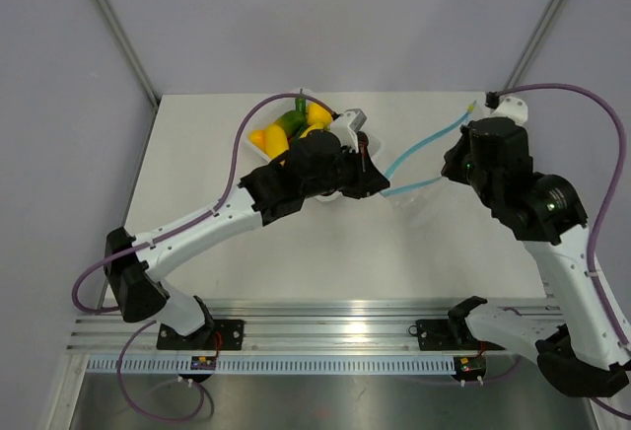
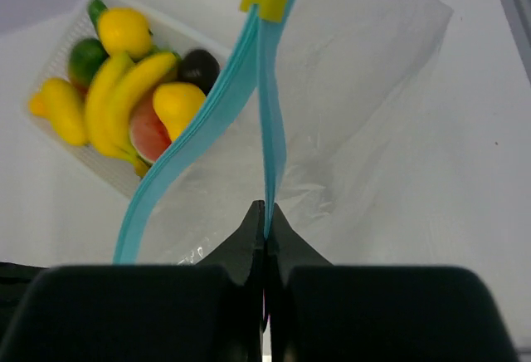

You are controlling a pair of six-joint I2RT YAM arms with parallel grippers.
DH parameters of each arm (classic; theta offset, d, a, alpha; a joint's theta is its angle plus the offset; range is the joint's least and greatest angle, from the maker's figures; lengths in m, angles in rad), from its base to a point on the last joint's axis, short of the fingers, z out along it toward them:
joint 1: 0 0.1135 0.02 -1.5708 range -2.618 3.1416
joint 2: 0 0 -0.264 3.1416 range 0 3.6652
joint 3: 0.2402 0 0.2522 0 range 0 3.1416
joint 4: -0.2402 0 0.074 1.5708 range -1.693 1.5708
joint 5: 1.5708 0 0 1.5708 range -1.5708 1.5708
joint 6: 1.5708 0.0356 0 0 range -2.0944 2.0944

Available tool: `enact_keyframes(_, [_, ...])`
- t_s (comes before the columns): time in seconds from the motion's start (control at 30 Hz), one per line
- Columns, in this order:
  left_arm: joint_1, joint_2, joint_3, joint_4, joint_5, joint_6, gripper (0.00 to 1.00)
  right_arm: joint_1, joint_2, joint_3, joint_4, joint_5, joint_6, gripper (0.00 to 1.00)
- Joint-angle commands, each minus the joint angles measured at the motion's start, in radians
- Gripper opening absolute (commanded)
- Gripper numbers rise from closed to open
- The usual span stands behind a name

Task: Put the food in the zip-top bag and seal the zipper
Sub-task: Open the zipper of the food storage bag at the center of the board.

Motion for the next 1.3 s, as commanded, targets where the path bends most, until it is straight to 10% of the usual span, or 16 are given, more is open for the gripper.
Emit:
enact_keyframes(0.0, [0.006, 0.023, -0.112, 0.022, 0.031, -0.019, 0.0, -0.007, 0.082, -0.143, -0.09, -0.082, -0.089, 0.0])
enact_keyframes(0.23, [0.008, 0.03, -0.357, 0.081, 0.03, -0.053, 0.05, -0.007, 0.125, -0.381, 0.068, -0.255, -0.047, 0.0])
enact_keyframes(0.37, [0.008, 0.025, -0.331, 0.032, 0.019, -0.015, 0.62, -0.006, 0.158, -0.375, 0.105, -0.301, -0.075, 0.0])
enact_keyframes(0.57, [0.012, 0.054, -0.228, -0.037, 0.007, 0.044, 0.78, -0.006, 0.175, -0.351, 0.134, -0.372, -0.108, 0.0])
enact_keyframes(0.97, [0.02, 0.18, -0.087, -0.017, 0.097, 0.069, 0.69, -0.006, 0.136, -0.38, 0.16, -0.458, -0.07, 0.0])
enact_keyframes(1.1, [0.02, 0.238, -0.03, -0.059, 0.102, 0.061, 0.49, -0.006, 0.129, -0.391, 0.143, -0.453, -0.059, 0.0])
enact_keyframes(1.17, [0.028, 0.252, -0.018, -0.074, 0.082, 0.061, 0.23, -0.006, 0.124, -0.403, 0.134, -0.441, -0.043, 0.0])
enact_keyframes(1.27, [0.041, 0.24, -0.042, -0.082, 0.077, 0.052, 0.0, -0.007, 0.116, -0.424, 0.103, -0.398, -0.015, 0.24])
